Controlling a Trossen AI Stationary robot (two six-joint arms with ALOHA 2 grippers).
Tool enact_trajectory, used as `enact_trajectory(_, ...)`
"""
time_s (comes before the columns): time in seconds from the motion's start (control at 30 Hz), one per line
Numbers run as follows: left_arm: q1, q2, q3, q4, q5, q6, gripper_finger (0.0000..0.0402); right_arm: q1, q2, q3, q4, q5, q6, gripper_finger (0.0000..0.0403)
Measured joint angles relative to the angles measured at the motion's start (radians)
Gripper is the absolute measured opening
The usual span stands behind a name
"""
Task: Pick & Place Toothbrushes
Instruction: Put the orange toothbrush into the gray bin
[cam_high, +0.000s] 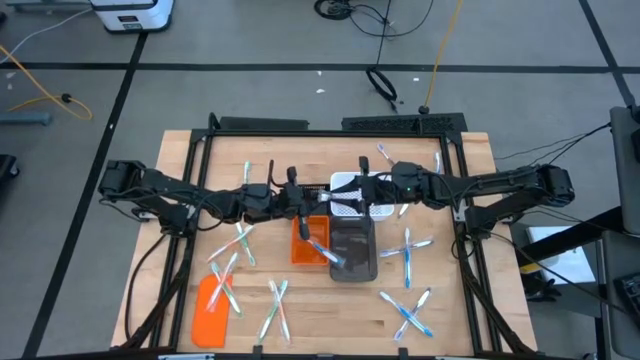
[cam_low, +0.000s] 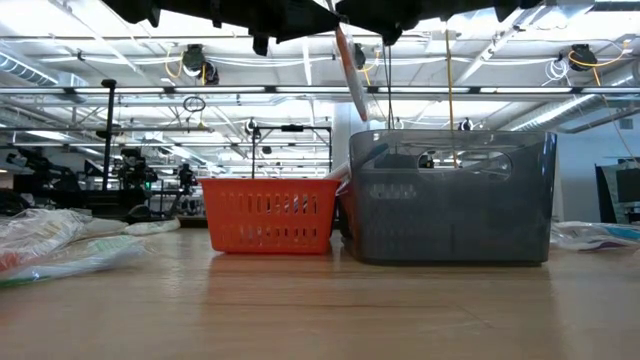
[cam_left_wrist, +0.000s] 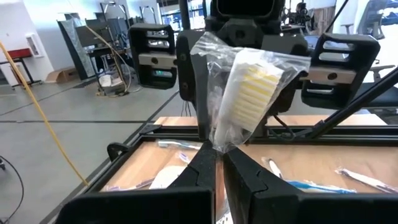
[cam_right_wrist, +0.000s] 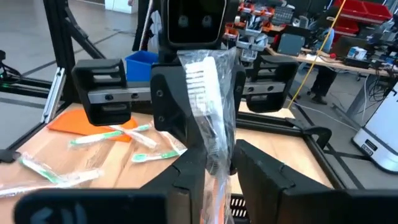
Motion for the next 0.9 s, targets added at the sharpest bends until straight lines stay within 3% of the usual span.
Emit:
enact_trajectory(0.2,0.0,0.0,0.0,0.0,0.0,0.001,0.0007,0.0,0.006,0.0,0.029,0.002,-0.001,0.0149)
enact_trajectory(0.37,0.0,0.0,0.0,0.0,0.0,0.003,0.0004,0.0,0.007,0.0,0.06,0.002,-0.002,0.0168)
enact_trajectory(0.7,0.0,0.0,0.0,-0.004,-0.004,0.004,0.0009,0.0,0.086,-0.002,0.133,0.0,-0.025,0.0124)
enact_trajectory(0.9,-0.001,-0.003,0.002,-0.002,0.004,0.011,0.0002,0.0,0.085,-0.002,0.152,-0.013,-0.047,0.0071)
